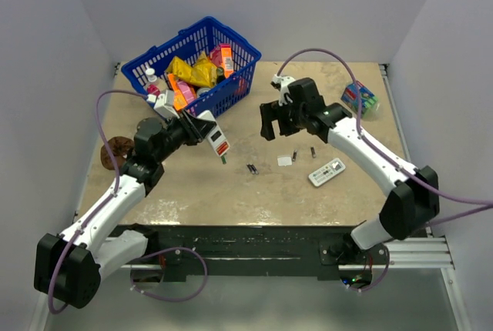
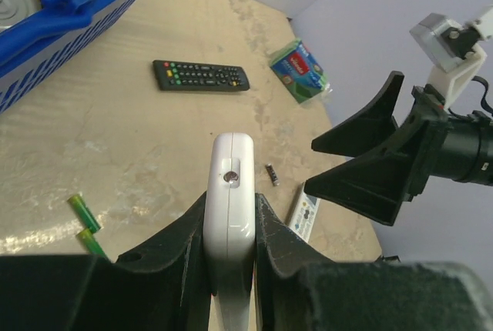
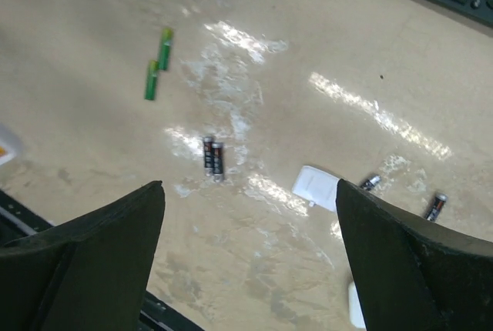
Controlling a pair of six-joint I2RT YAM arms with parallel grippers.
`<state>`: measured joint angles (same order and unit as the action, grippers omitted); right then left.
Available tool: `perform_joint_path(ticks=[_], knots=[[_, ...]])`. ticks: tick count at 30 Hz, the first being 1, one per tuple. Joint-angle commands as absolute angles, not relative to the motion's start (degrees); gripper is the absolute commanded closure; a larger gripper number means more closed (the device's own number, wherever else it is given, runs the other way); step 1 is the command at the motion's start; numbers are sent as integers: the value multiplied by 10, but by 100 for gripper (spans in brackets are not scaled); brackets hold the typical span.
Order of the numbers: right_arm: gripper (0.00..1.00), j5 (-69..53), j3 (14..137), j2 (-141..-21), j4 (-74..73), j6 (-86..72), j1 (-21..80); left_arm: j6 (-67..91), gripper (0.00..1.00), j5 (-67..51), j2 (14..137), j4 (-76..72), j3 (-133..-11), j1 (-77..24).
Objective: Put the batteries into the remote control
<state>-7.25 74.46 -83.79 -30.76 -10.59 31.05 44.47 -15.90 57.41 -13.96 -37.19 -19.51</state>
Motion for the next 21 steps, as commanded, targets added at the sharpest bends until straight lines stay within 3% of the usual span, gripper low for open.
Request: perform_joint_path(ticks=[1, 15, 21], knots=[[6, -11, 796, -905, -409, -91, 310, 434, 100, -122, 562, -104, -391, -191], [8, 62, 868, -1088, -466, -114, 310, 462, 100, -130, 577, -81, -370, -191], [17, 62, 875, -1123, -471, -127, 310, 465, 100, -140, 579, -83, -367, -191]])
